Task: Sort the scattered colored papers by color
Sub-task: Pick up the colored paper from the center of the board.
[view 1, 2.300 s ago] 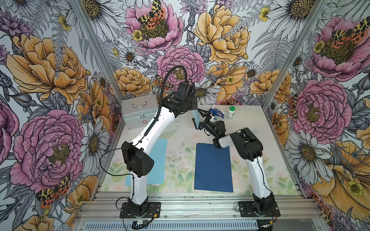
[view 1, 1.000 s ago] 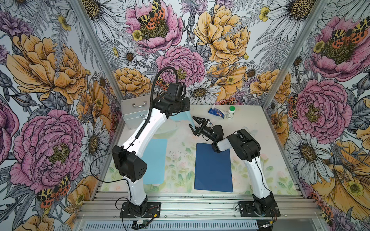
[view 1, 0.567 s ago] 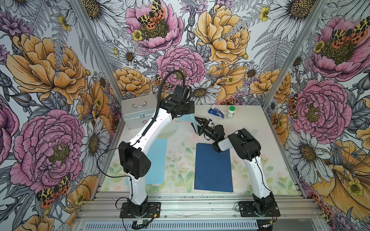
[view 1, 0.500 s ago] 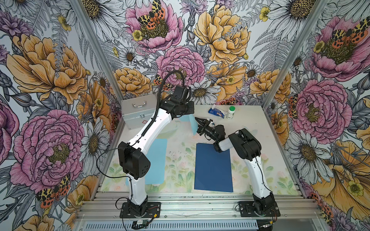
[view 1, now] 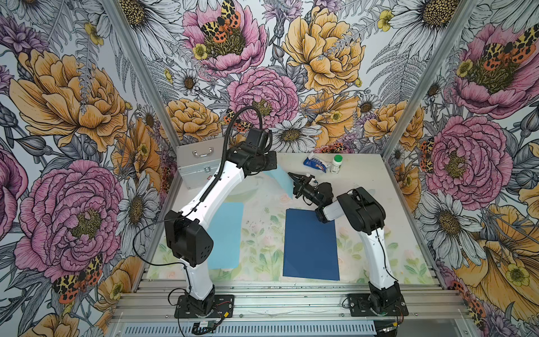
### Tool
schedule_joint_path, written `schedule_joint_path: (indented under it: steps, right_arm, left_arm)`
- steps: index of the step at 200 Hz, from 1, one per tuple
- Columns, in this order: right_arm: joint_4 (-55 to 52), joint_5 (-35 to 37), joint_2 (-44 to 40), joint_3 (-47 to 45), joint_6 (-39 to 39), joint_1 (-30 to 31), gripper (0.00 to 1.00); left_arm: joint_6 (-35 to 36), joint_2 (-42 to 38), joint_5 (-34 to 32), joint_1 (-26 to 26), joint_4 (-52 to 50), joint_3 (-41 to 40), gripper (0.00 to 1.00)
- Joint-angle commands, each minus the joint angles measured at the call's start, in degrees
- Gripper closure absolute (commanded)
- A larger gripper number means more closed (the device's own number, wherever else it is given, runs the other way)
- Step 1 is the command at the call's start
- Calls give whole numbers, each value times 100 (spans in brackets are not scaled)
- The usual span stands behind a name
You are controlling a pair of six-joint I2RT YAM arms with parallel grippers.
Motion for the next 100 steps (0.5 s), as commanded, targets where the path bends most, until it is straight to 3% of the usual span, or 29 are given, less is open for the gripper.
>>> schedule_joint_path:
  steps: [1,100]
  right_arm:
    - [100,-121,-262,-81,43,-73,62]
    - [98,-218,-267,-178,215,-70,84]
  left_arm:
    - [22,-295,1,96,19,-133,100]
    - [-39,-500,107,321,31,-678,100]
